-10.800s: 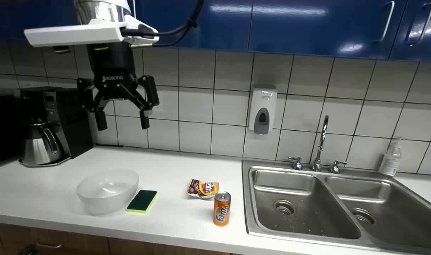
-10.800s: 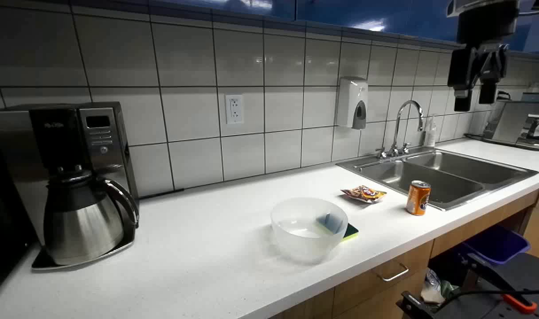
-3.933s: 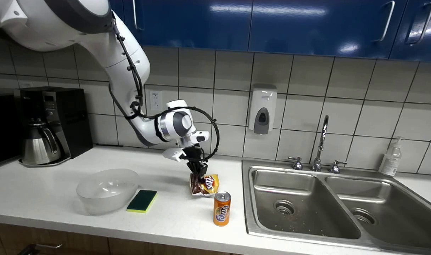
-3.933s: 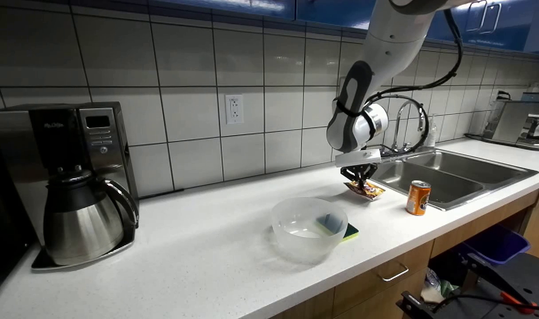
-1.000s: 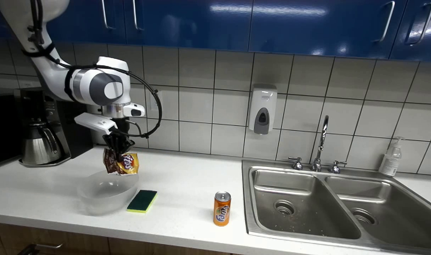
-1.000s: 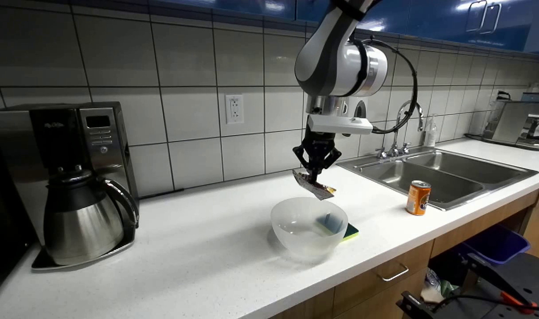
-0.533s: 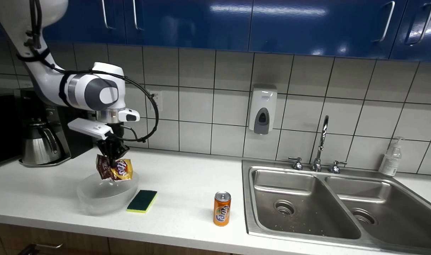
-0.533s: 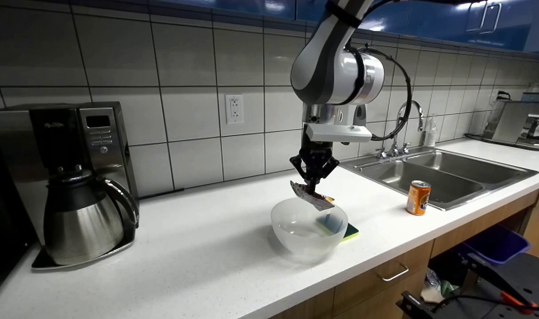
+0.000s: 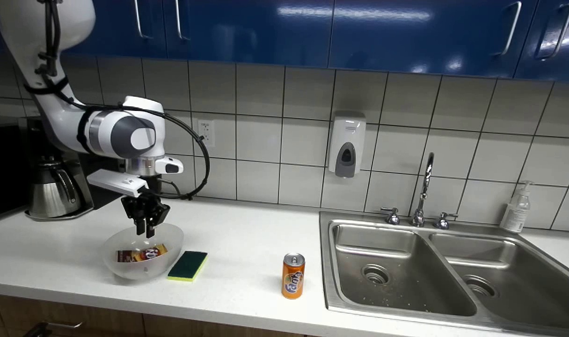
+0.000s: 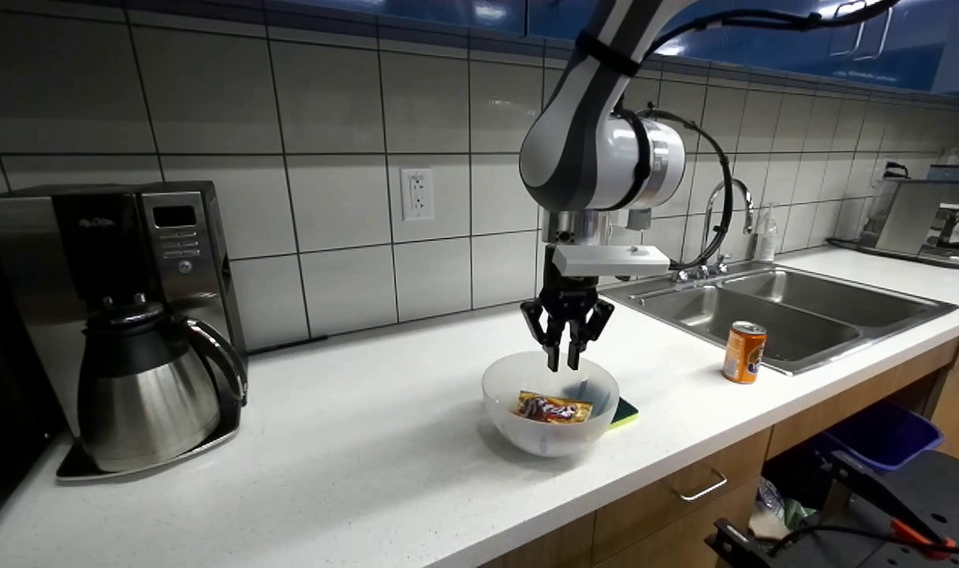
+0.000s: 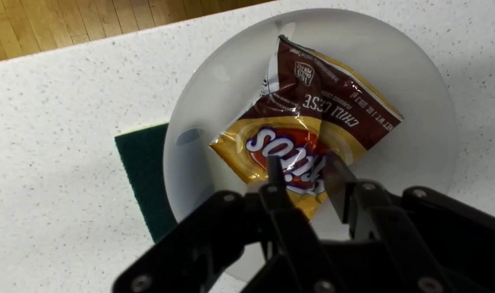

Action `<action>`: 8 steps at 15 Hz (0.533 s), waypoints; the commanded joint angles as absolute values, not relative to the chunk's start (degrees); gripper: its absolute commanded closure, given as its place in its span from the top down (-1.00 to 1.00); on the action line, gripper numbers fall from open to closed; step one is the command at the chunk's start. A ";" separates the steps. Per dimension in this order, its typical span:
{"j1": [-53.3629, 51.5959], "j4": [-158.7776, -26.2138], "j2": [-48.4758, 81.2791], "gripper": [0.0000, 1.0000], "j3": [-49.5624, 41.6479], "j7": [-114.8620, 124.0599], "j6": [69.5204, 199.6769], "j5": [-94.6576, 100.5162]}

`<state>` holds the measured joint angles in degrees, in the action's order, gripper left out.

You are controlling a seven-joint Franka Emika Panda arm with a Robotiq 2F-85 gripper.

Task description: Put the snack pack in the bowl

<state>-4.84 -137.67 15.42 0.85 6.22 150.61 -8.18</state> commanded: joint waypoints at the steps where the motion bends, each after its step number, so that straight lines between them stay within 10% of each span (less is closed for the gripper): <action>1: -3.11 -138.54 14.55 0.28 1.71 4.16 150.79 -8.40; 8: 0.36 -140.05 7.42 1.00 3.59 -5.35 143.67 -12.79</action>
<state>-2.72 -137.77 13.56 1.13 2.03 148.92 -9.09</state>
